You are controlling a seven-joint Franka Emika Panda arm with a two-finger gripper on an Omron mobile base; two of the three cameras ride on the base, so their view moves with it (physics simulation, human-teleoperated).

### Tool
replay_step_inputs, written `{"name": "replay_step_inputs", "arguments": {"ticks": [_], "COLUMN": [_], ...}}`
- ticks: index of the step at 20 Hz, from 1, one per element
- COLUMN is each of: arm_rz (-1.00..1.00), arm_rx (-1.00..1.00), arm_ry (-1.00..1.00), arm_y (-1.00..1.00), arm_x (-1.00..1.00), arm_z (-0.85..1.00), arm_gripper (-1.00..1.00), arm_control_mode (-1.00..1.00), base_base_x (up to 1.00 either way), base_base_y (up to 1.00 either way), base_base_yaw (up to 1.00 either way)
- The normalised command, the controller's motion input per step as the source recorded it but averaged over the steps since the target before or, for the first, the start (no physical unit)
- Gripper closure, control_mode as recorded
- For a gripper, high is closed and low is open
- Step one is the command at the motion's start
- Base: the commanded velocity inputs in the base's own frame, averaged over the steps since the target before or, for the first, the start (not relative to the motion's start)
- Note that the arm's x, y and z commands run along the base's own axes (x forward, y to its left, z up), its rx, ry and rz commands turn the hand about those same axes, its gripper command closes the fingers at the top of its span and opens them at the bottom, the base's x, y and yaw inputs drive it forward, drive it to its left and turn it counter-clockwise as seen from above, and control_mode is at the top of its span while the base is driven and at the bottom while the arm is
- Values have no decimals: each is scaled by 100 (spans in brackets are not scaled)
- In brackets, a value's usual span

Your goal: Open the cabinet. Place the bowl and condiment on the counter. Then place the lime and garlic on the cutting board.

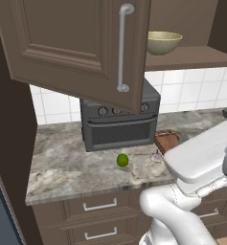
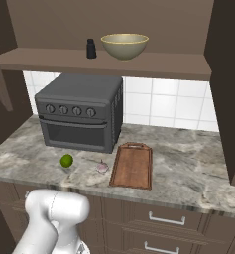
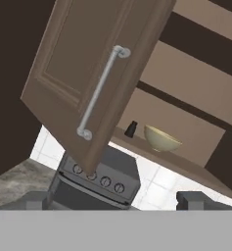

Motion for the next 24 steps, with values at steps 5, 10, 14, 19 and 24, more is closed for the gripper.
{"name": "replay_step_inputs", "arguments": {"ticks": [5, 10, 14, 19, 24], "arm_rz": [4, 0, -1, 0, 2], "arm_rx": [-4, -1, -4, -8, -4], "arm_ry": [2, 6, 18, 29, 35], "arm_y": [-56, -58, -45, -32, -12], "arm_x": [-53, -15, 3, 19, 39], "arm_z": [-15, -1, 0, 0, 0], "arm_gripper": [-100, -100, -100, -100, -100], "arm_control_mode": [-100, -100, -100, -100, -100], "base_base_x": [0, 0, 0, 0, 0], "base_base_y": [0, 0, 0, 0, 0], "base_base_yaw": [0, 0, 0, 0, 0]}}
